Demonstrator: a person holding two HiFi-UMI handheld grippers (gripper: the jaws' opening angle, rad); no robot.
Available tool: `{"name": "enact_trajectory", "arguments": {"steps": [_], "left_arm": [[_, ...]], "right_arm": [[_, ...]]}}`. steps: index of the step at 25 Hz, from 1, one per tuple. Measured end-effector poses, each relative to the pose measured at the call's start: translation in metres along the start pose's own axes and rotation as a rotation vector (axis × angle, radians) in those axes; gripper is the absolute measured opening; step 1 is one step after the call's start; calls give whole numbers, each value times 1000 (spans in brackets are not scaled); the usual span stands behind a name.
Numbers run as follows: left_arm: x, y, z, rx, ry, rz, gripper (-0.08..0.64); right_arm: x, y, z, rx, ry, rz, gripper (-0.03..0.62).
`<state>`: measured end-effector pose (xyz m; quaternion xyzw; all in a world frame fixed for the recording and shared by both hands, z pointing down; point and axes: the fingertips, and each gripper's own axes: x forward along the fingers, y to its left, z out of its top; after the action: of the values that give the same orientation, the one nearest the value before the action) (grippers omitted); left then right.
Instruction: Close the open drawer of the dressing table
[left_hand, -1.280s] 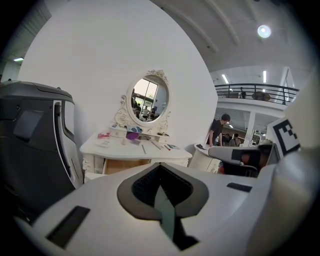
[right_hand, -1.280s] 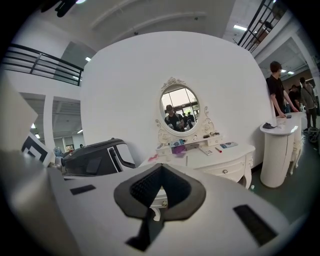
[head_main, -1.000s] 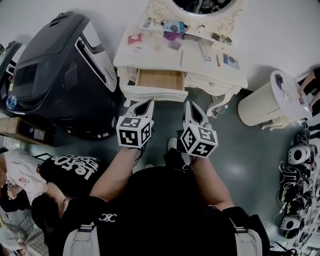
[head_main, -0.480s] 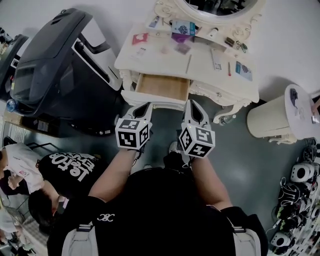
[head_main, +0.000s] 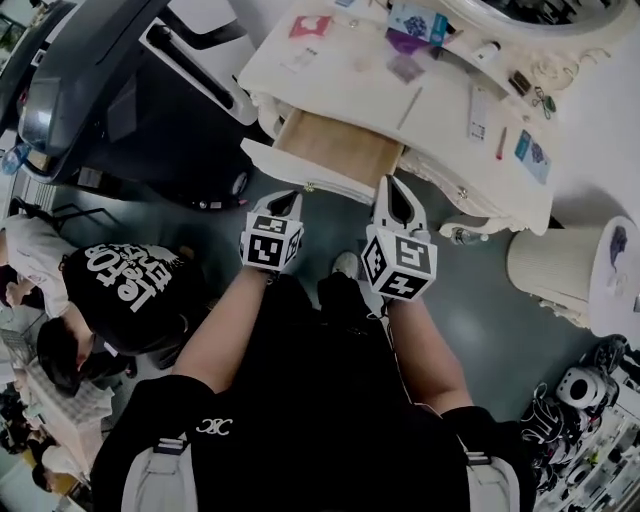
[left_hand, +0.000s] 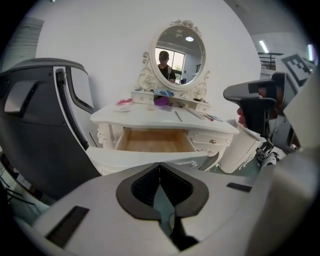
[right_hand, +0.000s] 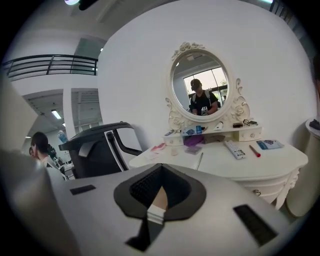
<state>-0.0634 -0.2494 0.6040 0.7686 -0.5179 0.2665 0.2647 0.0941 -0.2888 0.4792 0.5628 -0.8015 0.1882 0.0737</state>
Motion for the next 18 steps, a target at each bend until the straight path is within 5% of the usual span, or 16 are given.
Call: {"name": "enact_trajectory", "arguments": {"steps": [1,2,3,18], "left_arm": [[10,-1,-7,-13,20,-5,21],[20,-2,-14,-24,45,-14,153],[30,-2,-22,-31,70,-18,187],[112,18,-67,-75,204,53,186]], "right_arm": [[4,-1,-5,-5,15,12,9],[7,-3,-9,-8,28,20,9],[9,-5,-12,-9,40,26,9],[29,-39,-37,4,146,1,9]]}}
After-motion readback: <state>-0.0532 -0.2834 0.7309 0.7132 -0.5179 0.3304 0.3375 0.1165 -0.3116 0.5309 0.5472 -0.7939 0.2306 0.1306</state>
